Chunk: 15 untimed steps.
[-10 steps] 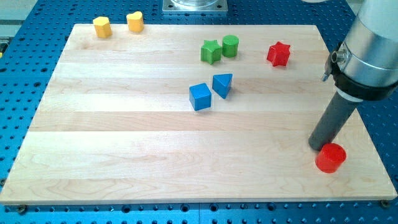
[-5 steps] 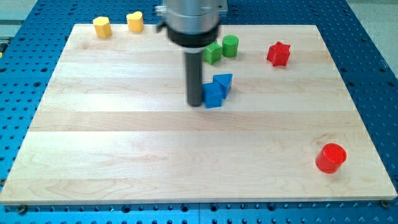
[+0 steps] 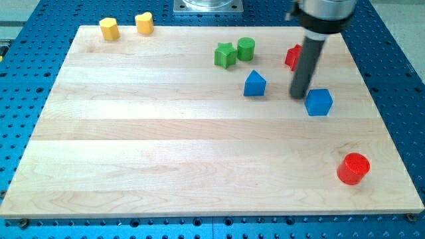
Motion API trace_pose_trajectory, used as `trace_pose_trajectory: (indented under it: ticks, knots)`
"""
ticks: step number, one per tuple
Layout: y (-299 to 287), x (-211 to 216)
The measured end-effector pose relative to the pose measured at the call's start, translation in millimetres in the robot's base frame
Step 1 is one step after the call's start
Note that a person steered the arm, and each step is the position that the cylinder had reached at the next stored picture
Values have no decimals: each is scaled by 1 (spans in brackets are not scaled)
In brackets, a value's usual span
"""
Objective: Move the blue blocks above the red circle
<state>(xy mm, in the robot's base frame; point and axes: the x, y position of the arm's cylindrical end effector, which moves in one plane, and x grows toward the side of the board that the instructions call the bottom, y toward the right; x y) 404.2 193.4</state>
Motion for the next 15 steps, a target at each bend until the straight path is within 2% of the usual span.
trace_pose_trajectory:
  ticks: [1, 2, 3, 4, 5, 6, 7, 8, 9, 10, 11, 12, 13, 14, 15]
  knots:
    - [29, 41]
    - [21, 73]
    - [7, 62]
    - [-41, 80]
    - [-24, 115]
    - [-14, 112]
    - [-35, 92]
    - [-115, 55]
    - [-226, 37]
    - [-193, -27]
    - [-83, -27]
    - [0, -10]
    - [-33, 3]
    - [-5, -24]
    - [12, -26]
